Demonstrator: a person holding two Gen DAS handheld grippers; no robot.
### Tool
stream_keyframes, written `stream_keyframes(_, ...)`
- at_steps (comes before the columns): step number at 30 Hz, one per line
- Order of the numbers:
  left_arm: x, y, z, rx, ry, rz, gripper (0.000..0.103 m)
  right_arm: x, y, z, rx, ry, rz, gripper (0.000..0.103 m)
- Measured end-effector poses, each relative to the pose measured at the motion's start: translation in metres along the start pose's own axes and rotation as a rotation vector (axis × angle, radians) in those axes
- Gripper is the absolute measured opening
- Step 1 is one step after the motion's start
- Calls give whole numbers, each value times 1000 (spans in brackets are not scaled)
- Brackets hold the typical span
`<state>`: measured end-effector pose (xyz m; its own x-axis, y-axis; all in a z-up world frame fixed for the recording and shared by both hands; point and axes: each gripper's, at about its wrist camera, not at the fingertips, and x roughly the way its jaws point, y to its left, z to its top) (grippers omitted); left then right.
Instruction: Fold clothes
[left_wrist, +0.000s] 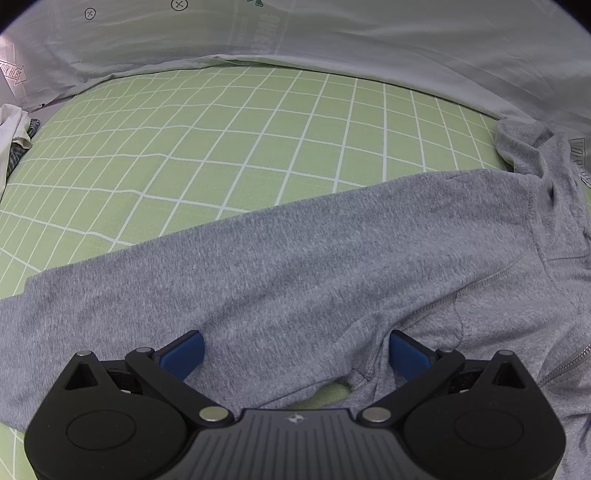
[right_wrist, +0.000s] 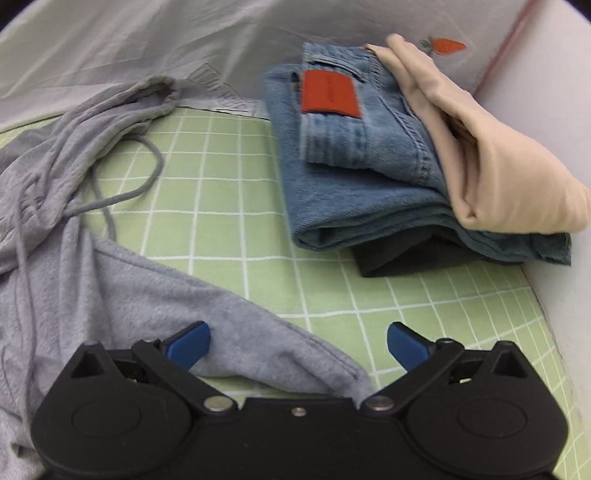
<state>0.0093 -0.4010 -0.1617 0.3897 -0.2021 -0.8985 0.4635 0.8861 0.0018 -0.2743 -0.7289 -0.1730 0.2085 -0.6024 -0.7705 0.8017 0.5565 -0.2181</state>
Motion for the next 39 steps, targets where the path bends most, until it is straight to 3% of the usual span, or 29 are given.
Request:
stream_keyframes(4,1,0,0,1,0,0,103,2,-36,-12,145,36,-51,103)
stream_keyframes(10,1,0,0,2,2,-1,103,-8,-75,-41,205,70,-305,103)
stream_keyframes(15,1,0,-1,2,0,-1,103,-18,-89,-54,185,98,-385,103)
stream_keyframes(24,1,0,-1,1,5,-1,103,-16,-47,-25,63,-18,-8,102)
stream_keyframes(28,1,0,-2,1,6,-1,103,-6,-26,-17,-45,-22,13,103)
stream_keyframes(30,1,0,-2,1,6,0,103,-3,-26,-15,-39,-35,1,103)
stream_keyframes(33,1,-1,-2,1,7,0,103,7,-52,-18,77,-3,-143,102)
stream_keyframes(36,1,0,-2,2,8,-1,103,16,-103,-30,282,57,-299,103)
stream_keyframes(39,2,0,-2,3,8,-2,103,18,-147,-47,394,117,-441,103)
